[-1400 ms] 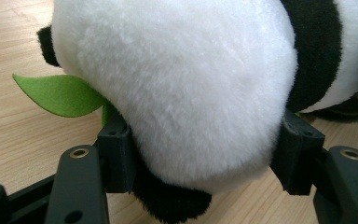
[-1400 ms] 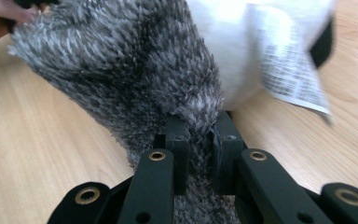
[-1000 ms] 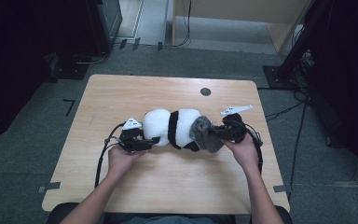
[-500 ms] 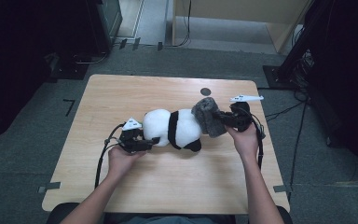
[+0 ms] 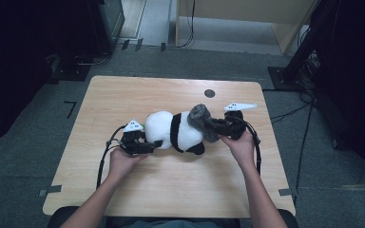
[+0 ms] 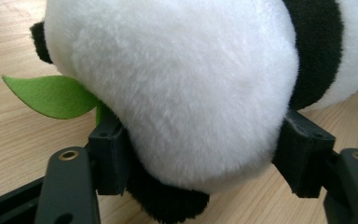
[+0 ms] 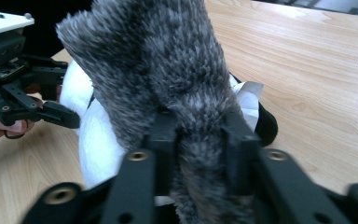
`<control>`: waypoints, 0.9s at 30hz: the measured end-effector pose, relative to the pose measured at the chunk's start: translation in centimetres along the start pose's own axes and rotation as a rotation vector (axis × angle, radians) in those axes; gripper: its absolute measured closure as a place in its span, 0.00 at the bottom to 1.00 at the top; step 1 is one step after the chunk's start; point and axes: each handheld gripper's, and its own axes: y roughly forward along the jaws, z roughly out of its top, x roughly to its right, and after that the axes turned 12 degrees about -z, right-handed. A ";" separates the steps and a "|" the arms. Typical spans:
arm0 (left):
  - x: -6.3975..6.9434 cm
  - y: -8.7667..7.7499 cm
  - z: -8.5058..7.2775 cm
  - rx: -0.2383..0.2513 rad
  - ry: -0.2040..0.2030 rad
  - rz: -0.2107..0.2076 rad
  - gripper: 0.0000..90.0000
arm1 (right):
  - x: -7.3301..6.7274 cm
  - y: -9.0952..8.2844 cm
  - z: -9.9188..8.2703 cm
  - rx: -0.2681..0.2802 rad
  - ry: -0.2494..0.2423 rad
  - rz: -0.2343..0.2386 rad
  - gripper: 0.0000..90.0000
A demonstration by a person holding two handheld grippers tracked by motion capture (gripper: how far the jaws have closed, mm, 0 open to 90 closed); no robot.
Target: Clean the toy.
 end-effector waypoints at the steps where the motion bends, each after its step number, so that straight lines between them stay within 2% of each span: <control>1: 0.0 0.0 0.0 -0.001 -0.001 0.003 0.31 | 0.1 0.1 -0.1 0.007 -0.003 0.009 0.71; 3: -0.1 0.0 0.0 -0.001 -0.001 0.006 0.28 | 0.3 0.1 -0.2 0.013 -0.002 0.032 0.64; 5: -0.2 0.1 -0.1 0.001 -0.005 -0.003 0.25 | 0.5 0.2 -0.2 0.015 -0.001 0.031 0.57; 6: -0.2 0.1 -0.1 0.002 -0.005 -0.004 0.24 | 0.5 0.3 -0.3 0.015 0.007 0.037 0.57; 9: -0.2 0.1 0.1 0.011 -0.011 -0.017 0.22 | 0.5 0.6 -0.4 0.014 0.023 0.032 0.70; 11: -0.2 0.1 0.2 0.012 -0.017 -0.025 0.20 | 0.3 0.4 -0.3 0.005 0.000 -0.009 0.82; 12: -0.3 0.0 0.3 0.010 -0.020 -0.030 0.19 | 0.2 0.3 -0.3 0.003 -0.012 -0.029 0.84; 14: -0.4 -0.2 0.6 -0.023 -0.021 -0.037 0.16 | 0.2 0.1 -0.2 0.000 -0.016 -0.043 0.85; 17: -0.7 -1.1 1.2 -0.046 -0.006 -0.044 0.16 | 0.4 0.0 -0.1 -0.005 -0.012 -0.056 0.86; 21: -1.5 -2.9 1.8 -0.038 0.006 -0.090 0.16 | 0.6 -0.1 0.0 -0.009 -0.009 -0.056 0.86; 25: -2.5 -4.2 2.5 -0.014 0.014 -0.092 0.17 | 0.6 0.0 0.1 -0.013 -0.009 -0.055 0.85; 27: -3.0 -4.6 2.9 0.002 0.009 -0.111 0.18 | 0.6 -0.1 0.1 -0.017 -0.012 -0.055 0.85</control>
